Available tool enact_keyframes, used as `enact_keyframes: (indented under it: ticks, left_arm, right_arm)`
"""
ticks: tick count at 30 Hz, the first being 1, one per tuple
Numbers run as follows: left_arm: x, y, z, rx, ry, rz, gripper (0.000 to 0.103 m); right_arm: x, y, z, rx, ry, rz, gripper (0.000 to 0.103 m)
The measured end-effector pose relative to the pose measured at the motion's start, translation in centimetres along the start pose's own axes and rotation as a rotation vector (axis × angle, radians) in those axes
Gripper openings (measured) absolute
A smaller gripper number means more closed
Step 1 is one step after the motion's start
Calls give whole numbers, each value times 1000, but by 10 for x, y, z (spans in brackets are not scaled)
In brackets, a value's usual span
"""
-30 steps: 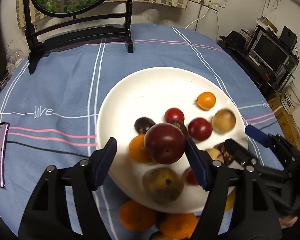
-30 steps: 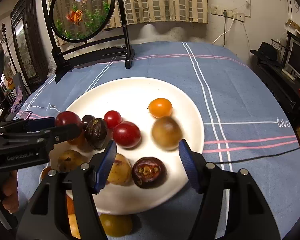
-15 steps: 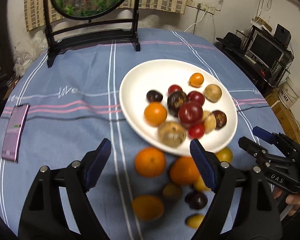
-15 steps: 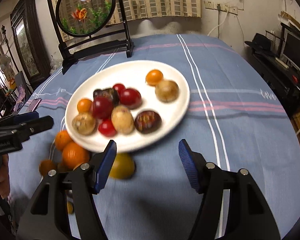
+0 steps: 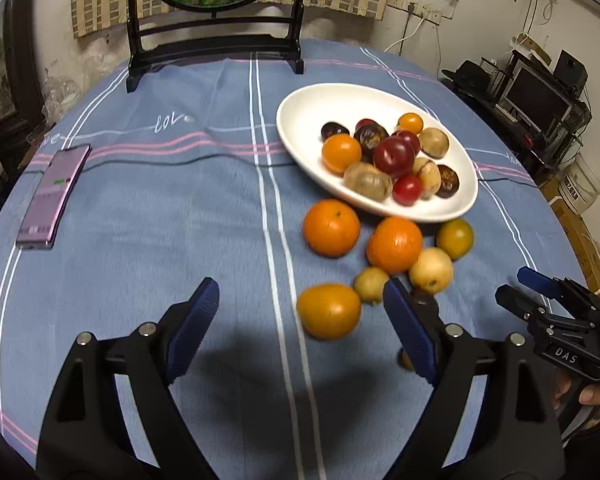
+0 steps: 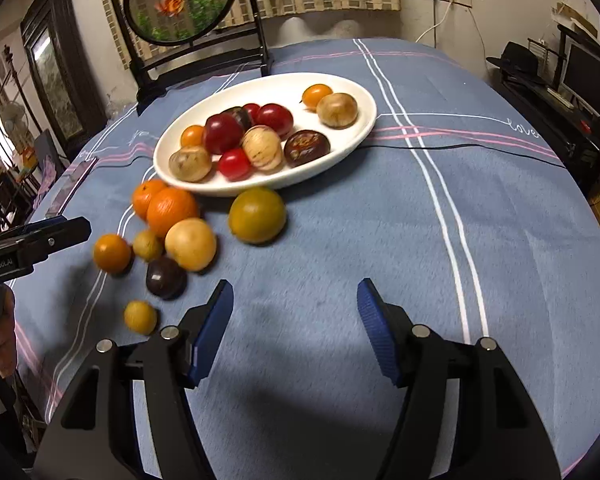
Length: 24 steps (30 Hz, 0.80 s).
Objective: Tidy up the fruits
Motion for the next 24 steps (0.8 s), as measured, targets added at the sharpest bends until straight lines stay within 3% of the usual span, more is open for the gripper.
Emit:
enact_keyframes:
  ticks: [19,24]
  left_arm:
    - [6,30,-25,-64,49,12,86]
    - [9,43,-24,-89,77,19,80]
  right_arm:
    - [-18,1,-16,-30,-42,47,65]
    - [-22,-2,-15,-23,-49,62,65]
Point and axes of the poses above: each gripper's, at about its wrist camera, not at the fingertips, and y roughly the way its jaws point, x to its right, z to its top, the point moved 8 cm from there along y, roughly the way its jaws point, and after that the axes turned 13 degrees about -z, right-handed, at the moved point
